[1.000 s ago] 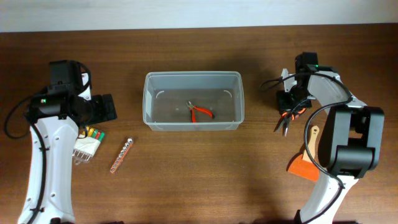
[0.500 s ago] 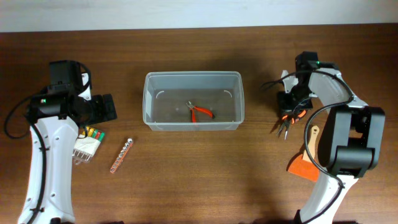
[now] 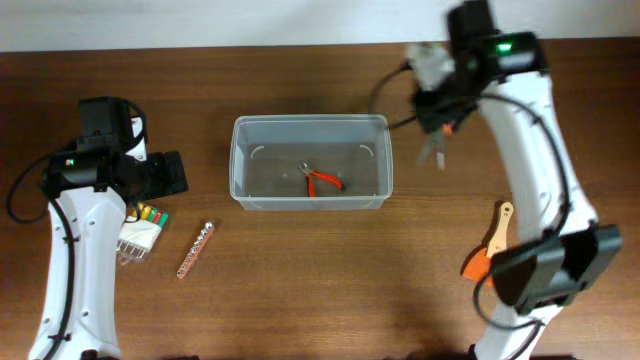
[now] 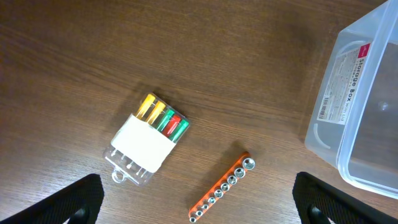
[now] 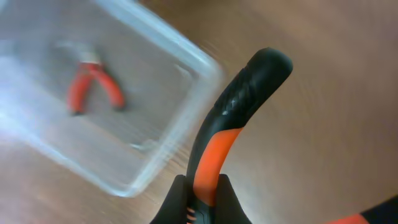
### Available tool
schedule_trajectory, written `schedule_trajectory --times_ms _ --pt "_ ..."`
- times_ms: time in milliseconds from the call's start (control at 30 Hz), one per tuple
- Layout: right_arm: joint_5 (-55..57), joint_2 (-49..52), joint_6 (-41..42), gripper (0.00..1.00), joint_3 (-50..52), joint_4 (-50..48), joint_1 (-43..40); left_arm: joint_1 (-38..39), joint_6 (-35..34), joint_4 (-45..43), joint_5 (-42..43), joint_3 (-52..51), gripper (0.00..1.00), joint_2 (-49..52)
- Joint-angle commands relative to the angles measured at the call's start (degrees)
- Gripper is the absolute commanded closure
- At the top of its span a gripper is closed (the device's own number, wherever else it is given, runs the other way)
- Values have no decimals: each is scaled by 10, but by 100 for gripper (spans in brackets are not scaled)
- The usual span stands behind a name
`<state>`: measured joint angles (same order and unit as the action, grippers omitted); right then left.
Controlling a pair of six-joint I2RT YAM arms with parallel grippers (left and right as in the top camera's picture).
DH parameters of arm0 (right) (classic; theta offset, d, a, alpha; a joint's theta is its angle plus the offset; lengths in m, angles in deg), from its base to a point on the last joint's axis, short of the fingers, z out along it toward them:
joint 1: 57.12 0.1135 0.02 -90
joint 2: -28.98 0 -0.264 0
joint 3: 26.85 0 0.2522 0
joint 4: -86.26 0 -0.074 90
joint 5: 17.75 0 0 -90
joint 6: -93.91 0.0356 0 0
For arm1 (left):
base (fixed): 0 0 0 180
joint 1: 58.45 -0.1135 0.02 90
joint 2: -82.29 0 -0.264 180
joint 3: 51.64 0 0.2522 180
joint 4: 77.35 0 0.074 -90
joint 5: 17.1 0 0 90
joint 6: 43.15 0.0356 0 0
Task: Pack container
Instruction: 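Carry the pliers into the clear box and release them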
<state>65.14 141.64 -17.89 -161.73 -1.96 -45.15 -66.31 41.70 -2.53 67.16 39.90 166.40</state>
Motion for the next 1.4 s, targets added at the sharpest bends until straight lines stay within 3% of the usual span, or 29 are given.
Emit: schedule_trajectory --times_ms 0,233,300,367,600,1233,1367 --pt "-9 0 -128 96 -9 3 93 -1 9 2 8 -1 1 -1" --pt "-9 59 -231 96 -9 -18 179 -1 10 5 9 -1 1 -1" --pt "-14 78 -248 95 -9 -24 185 -1 10 6 8 -1 1 -1" --pt "-15 98 -249 88 -9 -34 184 -1 9 7 8 -1 1 -1" --pt "-44 143 -269 85 -9 -50 171 -1 9 8 9 -1 1 -1" --pt "-52 164 -266 74 -9 -43 168 -1 9 11 8 -1 1 -1" --pt "-12 151 -201 71 -21 -42 168 -1 10 11 8 -1 1 -1"
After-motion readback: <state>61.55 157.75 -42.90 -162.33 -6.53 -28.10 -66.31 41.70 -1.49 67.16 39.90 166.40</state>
